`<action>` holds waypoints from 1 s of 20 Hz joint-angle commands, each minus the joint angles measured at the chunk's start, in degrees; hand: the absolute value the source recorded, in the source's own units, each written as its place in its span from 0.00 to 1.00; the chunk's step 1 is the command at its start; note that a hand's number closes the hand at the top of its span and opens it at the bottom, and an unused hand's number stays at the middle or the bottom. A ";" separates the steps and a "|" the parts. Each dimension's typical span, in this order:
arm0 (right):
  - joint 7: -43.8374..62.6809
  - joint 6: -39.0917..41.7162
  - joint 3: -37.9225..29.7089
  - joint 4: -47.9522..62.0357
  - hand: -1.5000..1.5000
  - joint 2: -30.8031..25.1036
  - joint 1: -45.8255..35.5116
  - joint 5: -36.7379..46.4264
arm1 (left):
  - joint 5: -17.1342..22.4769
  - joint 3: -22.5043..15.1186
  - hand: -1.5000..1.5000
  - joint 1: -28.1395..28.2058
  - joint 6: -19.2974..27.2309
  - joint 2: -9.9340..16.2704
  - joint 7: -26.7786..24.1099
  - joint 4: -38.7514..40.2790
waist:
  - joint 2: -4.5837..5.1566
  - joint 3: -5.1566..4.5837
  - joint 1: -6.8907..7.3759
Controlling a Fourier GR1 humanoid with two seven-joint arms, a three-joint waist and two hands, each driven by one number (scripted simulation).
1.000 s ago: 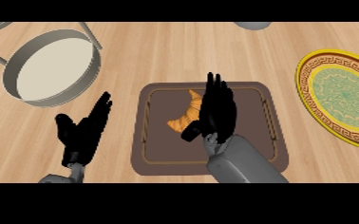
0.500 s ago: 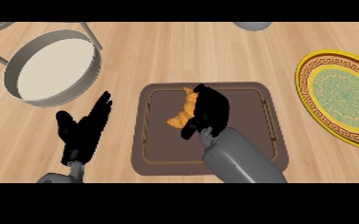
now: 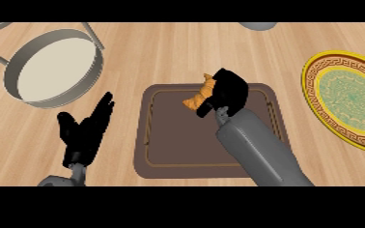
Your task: Pick the croissant from the tray and place it in the plate
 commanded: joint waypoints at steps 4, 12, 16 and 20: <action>12.17 -7.51 -17.52 12.47 1.00 -10.01 -9.92 5.20 | 0.28 -0.59 0.50 0.53 -0.87 -0.06 0.39 0.10 | 2.59 -0.43 1.85; 17.03 -13.88 -20.16 21.10 1.00 -17.73 -21.48 24.33 | -0.01 -1.87 0.50 -1.18 -1.72 -0.96 0.69 0.30 | 2.38 -0.53 4.55; 19.25 -18.10 -23.85 22.73 1.00 -19.89 -22.67 30.65 | -0.41 -2.30 0.50 -0.55 -1.90 -0.59 1.08 0.05 | 2.15 -0.35 4.49; 19.29 -22.42 -29.37 23.34 1.00 -21.37 -22.32 35.12 | 0.09 -0.99 0.50 -0.48 -2.53 0.38 0.71 1.09 | 2.18 -0.24 3.26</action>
